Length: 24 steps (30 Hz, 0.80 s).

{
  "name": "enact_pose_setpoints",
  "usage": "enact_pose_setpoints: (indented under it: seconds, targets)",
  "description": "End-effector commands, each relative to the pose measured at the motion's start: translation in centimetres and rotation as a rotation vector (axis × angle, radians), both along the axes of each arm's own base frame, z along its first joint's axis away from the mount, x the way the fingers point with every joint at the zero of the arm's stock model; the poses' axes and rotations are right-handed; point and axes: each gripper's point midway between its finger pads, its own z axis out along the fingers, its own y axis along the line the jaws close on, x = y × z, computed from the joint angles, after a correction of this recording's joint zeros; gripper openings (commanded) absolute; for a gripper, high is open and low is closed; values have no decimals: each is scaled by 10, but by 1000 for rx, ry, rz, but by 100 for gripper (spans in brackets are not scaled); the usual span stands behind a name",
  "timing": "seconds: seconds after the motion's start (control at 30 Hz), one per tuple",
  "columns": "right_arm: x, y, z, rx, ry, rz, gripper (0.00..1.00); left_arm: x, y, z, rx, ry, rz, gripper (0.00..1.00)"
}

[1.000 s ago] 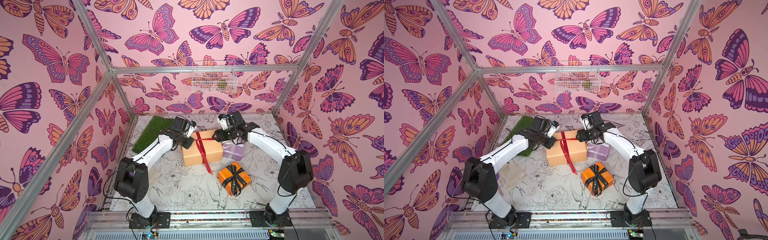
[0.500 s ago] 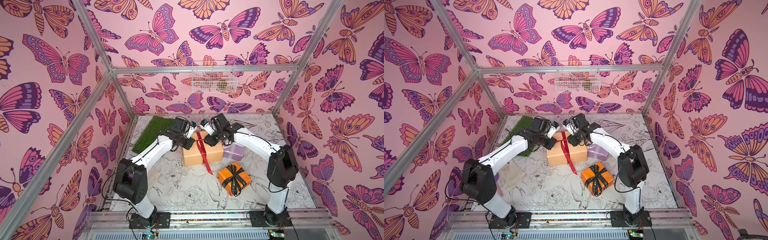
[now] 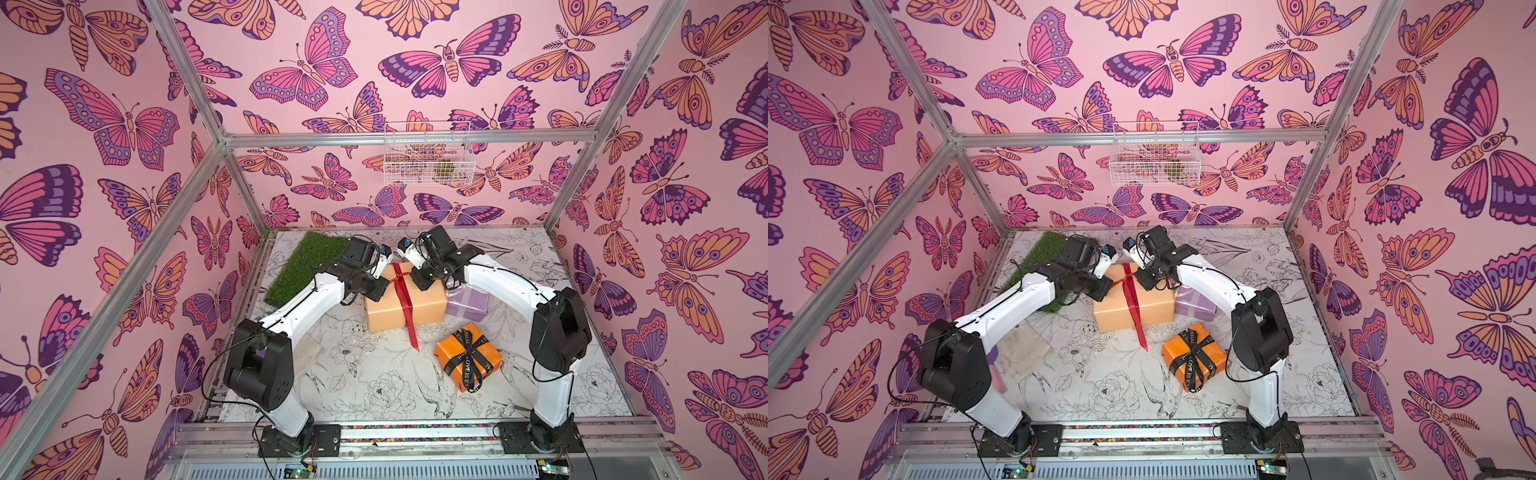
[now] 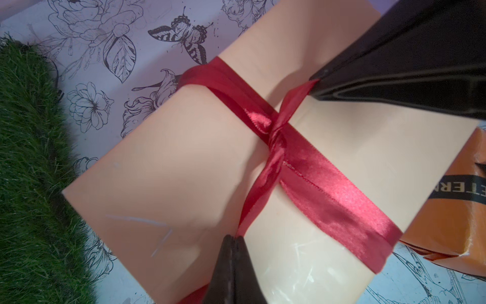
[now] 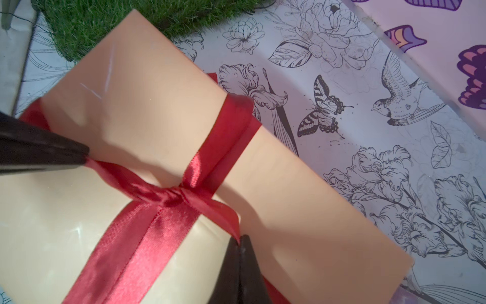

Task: Untie the ribbon bows on the gift boxes
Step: Untie the ribbon from the gift box.

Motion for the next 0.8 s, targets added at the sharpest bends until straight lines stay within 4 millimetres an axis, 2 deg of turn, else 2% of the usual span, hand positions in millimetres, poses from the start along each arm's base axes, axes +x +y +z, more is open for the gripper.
enact_pose_setpoints:
  seconds: [0.0, 0.13, 0.33, 0.47, 0.67, 0.77]
  targets:
    - [0, -29, -2, -58, -7, -129, 0, 0, 16, -3, 33, -3, 104, 0]
    - [2, -59, -7, -26, 30, -310, 0, 1, 33, -7, 29, 4, 229, 0]
    - [3, -102, -23, 185, 167, -554, 0, 3, 50, -5, -61, -27, 391, 0]
    - [4, -129, -31, 289, 223, -671, 0, 2, 69, -6, -133, -45, 513, 0]
    - [4, -152, -40, 341, 241, -774, 0, -6, 100, -14, -283, -51, 687, 0]
    - [4, -159, -47, 331, 252, -810, 0, -10, 108, -17, -318, -55, 727, 0]
